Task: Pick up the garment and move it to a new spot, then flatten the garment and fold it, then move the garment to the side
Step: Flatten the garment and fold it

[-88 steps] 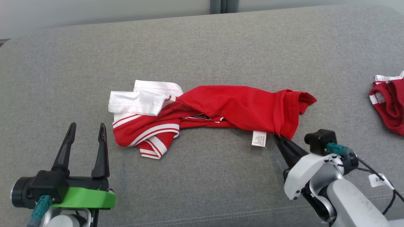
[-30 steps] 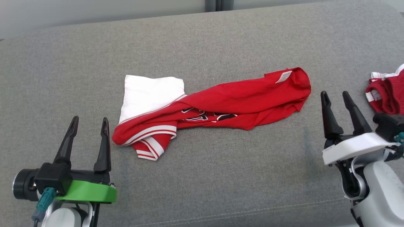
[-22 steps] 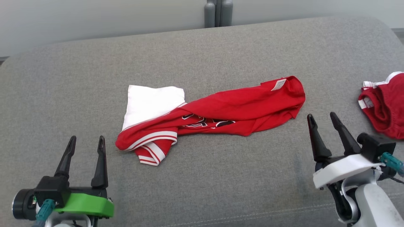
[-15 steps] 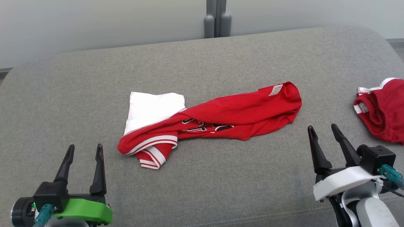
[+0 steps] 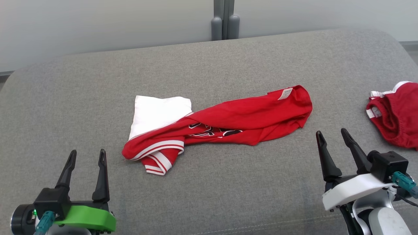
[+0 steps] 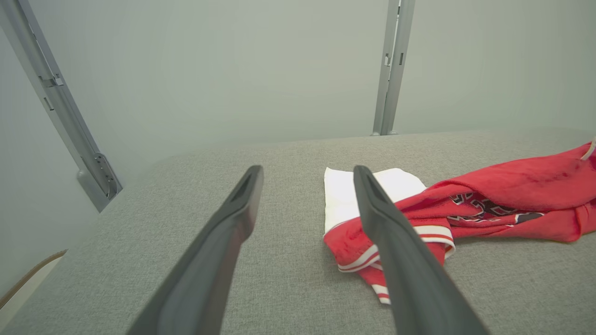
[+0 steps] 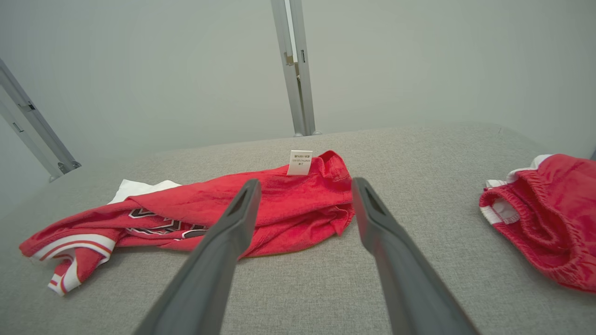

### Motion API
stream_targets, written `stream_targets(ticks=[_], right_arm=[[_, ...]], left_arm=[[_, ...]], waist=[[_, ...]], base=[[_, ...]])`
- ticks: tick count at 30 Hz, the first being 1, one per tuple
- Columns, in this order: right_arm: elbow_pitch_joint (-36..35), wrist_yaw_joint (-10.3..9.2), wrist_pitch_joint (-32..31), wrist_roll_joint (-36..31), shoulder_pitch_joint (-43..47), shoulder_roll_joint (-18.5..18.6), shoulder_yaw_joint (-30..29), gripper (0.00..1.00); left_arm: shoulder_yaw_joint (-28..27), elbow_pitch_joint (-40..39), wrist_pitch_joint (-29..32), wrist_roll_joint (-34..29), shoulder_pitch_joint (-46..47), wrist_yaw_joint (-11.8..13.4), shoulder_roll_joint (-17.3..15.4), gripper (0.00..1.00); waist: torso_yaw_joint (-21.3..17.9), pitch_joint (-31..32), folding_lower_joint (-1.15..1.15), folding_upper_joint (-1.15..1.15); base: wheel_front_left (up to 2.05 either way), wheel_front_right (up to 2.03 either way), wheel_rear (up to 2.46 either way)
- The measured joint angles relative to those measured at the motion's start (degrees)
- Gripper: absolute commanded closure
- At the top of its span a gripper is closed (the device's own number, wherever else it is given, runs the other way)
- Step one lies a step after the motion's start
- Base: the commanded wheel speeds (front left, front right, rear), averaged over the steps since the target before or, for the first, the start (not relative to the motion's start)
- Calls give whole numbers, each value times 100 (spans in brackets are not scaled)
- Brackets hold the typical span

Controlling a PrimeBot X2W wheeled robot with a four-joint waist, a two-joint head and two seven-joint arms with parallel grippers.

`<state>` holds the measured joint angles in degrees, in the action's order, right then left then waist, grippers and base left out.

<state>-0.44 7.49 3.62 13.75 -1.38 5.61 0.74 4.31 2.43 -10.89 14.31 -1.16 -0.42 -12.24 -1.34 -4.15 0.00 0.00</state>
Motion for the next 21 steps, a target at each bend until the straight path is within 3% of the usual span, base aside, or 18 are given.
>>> stream_targets(ticks=[7, 14, 15, 21], right_arm=[[-104, 0, -53, -135, 1, 62, 69, 0], [-187, 0, -130, -192, -21, 149, 138, 0], [-200, 0, -143, -193, -82, 176, 176, 0], [-129, 0, -151, -186, -438, 316, 279, 0]], left_arm=[[130, -15, 80, 0, 179, -42, -26, 0], [475, 187, 512, 109, 804, -375, -49, 0], [600, 408, 765, 263, 1138, -497, -74, 0], [903, 1059, 1329, 677, 2091, -664, -137, 0]], waist=[[40, -97, 0, 0], [39, -272, 0, 0], [27, -361, 0, 0], [-34, -650, 0, 0]], base=[[0, 0, 0], [0, 0, 0], [0, 0, 0], [0, 0, 0]])
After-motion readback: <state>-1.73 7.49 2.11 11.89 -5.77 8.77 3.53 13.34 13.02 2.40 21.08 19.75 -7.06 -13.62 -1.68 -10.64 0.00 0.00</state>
